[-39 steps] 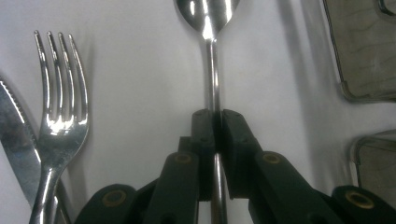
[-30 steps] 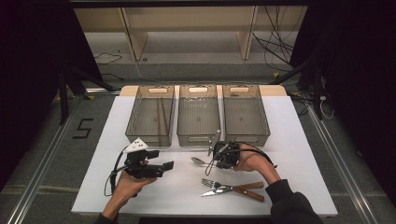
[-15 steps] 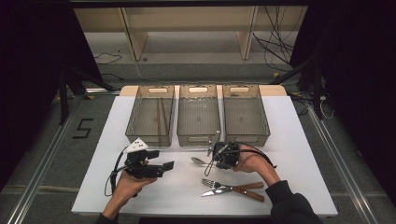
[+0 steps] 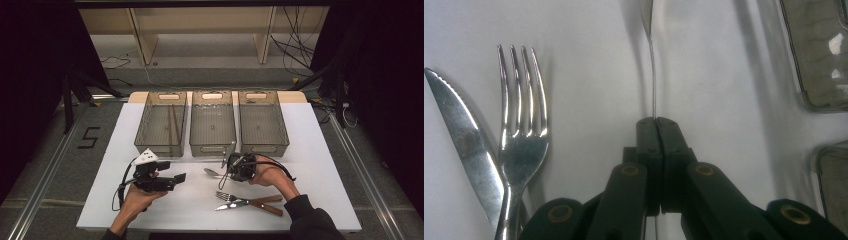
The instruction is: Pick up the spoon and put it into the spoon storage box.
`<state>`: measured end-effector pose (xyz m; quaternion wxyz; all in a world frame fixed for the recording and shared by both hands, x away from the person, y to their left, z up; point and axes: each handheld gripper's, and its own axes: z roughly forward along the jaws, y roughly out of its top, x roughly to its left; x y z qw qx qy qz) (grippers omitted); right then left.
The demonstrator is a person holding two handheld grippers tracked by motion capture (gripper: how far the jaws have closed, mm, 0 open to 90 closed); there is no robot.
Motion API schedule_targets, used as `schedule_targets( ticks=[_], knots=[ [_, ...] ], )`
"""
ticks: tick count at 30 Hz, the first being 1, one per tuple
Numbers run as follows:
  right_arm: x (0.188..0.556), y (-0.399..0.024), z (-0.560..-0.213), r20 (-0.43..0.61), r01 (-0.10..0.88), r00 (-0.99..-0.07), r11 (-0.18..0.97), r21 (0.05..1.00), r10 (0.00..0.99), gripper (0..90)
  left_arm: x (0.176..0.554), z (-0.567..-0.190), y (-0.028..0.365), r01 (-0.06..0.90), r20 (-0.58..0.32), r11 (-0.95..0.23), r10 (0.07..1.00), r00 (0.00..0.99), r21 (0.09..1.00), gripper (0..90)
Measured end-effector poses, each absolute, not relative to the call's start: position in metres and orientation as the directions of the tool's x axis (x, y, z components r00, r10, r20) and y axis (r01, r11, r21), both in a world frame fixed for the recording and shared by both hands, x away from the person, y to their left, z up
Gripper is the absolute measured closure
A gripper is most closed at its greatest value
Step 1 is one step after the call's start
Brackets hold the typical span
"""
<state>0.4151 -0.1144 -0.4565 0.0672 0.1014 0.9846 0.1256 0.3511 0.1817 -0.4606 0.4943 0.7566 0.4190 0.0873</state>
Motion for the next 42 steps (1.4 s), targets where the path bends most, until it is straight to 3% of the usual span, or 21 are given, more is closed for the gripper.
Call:
schedule_targets(
  ticks=[8, 17, 23, 42],
  knots=[
    [0.419, -0.12, -0.445, -0.068, 0.26, -0.951, 0.902, 0.344, 0.3, 90.0, 0.347, -0.463, 0.188, 0.525, -0.272, -0.145, 0.723, 0.635, 0.839, 16.0],
    [0.427, -0.134, -0.42, 0.03, 0.415, -0.884, 0.755, 0.507, 0.466, 90.0, 0.341, -0.465, 0.193, 0.49, -0.239, -0.147, 0.732, 0.638, 0.859, 16.0],
    [0.433, -0.14, -0.409, 0.07, 0.468, -0.845, 0.669, 0.578, 0.53, 90.0, 0.339, -0.467, 0.193, 0.486, -0.237, -0.146, 0.73, 0.64, 0.862, 16.0],
    [0.463, -0.128, -0.384, 0.117, 0.535, -0.778, 0.555, 0.637, 0.617, 90.0, 0.331, -0.471, 0.189, 0.48, -0.232, -0.158, 0.72, 0.654, 0.863, 16.0]
  ],
)
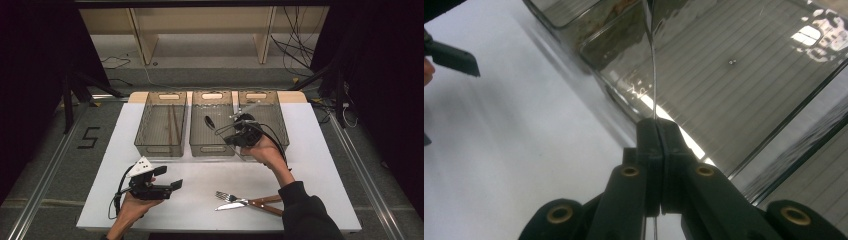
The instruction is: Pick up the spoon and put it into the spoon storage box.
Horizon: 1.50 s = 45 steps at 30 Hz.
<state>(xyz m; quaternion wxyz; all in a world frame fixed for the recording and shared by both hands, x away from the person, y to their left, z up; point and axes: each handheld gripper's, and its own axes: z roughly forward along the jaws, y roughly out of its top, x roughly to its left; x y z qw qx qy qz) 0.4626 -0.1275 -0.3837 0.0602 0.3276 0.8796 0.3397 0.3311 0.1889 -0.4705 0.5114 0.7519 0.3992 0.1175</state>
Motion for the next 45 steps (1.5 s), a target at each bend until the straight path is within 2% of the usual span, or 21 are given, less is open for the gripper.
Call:
schedule_targets(
  ticks=[24, 45],
  knots=[
    [0.508, -0.112, -0.364, 0.152, 0.61, -0.683, 0.444, 0.656, 0.714, 90.0, 0.331, -0.471, 0.19, 0.472, -0.23, -0.153, 0.718, 0.656, 0.868, 16.0],
    [0.539, -0.095, -0.374, 0.16, 0.656, -0.618, 0.393, 0.644, 0.77, 90.0, 0.331, -0.473, 0.191, 0.461, -0.23, -0.147, 0.712, 0.664, 0.875, 16.0]
  ],
)
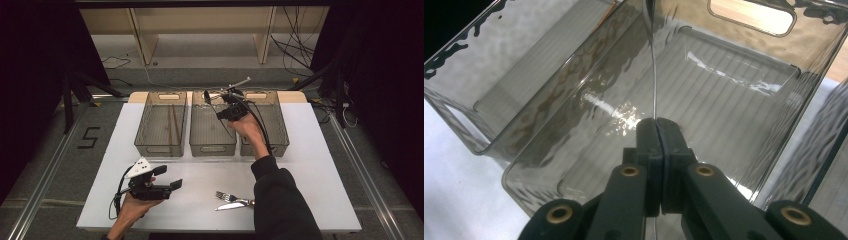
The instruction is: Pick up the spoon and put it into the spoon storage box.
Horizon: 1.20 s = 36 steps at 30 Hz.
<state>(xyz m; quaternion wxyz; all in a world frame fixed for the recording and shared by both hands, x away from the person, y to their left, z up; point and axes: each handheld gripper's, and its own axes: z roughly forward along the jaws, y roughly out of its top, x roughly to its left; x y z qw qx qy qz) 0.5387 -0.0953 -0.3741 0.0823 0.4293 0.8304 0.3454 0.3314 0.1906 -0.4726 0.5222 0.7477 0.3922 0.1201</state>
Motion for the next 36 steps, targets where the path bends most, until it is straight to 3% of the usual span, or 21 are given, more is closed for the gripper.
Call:
schedule_targets(
  ticks=[22, 36],
  knots=[
    [0.542, -0.086, -0.392, 0.162, 0.687, -0.6, 0.4, 0.607, 0.783, 88.0, 0.332, -0.474, 0.191, 0.46, -0.233, -0.14, 0.714, 0.661, 0.877, 16.0],
    [0.525, -0.088, -0.38, 0.189, 0.626, -0.69, 0.445, 0.64, 0.699, 59.9, 0.333, -0.476, 0.193, 0.467, -0.236, -0.138, 0.718, 0.654, 0.874, 16.0]
  ],
)
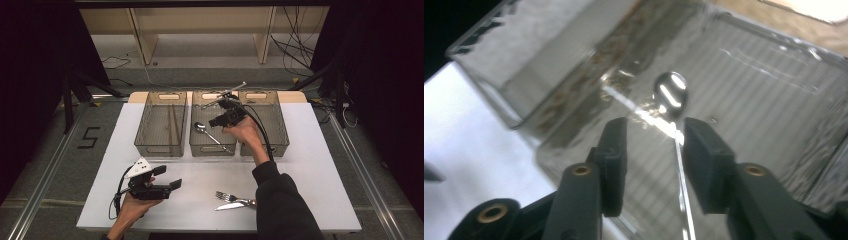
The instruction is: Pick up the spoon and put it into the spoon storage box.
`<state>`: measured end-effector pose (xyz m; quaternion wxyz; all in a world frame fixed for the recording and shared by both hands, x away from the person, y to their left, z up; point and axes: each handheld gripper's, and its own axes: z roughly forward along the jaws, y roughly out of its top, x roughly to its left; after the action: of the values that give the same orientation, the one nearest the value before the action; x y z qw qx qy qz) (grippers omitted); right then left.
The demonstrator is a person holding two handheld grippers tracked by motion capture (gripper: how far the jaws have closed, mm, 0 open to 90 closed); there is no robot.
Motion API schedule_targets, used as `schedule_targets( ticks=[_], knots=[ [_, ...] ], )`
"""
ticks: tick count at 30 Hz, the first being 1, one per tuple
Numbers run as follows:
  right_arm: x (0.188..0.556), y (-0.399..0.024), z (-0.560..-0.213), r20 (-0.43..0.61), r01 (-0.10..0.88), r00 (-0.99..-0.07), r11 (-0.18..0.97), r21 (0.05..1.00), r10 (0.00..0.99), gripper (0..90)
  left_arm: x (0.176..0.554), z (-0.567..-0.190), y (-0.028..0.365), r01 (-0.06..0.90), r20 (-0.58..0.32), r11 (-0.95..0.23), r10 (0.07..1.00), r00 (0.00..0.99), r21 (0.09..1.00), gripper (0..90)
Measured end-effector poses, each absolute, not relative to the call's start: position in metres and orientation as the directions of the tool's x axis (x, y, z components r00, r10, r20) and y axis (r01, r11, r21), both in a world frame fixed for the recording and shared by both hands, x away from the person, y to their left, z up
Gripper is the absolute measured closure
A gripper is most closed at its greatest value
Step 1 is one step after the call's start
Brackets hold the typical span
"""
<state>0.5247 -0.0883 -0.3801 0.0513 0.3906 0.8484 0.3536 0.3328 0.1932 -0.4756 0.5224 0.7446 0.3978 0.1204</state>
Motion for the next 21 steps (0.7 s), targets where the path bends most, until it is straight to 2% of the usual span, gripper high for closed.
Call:
schedule_targets(
  ticks=[2, 13, 21],
  knots=[
    [0.518, -0.091, -0.377, 0.186, 0.61, -0.704, 0.449, 0.653, 0.685, 54.5, 0.333, -0.476, 0.194, 0.47, -0.24, -0.133, 0.721, 0.65, 0.873, 16.0],
    [0.465, -0.117, -0.372, 0.159, 0.514, -0.789, 0.498, 0.699, 0.593, 37.0, 0.334, -0.477, 0.195, 0.472, -0.242, -0.127, 0.727, 0.642, 0.872, 16.0],
    [0.438, -0.133, -0.376, 0.149, 0.493, -0.808, 0.517, 0.7, 0.57, 34.3, 0.334, -0.477, 0.195, 0.47, -0.238, -0.13, 0.728, 0.643, 0.873, 16.0]
  ],
)
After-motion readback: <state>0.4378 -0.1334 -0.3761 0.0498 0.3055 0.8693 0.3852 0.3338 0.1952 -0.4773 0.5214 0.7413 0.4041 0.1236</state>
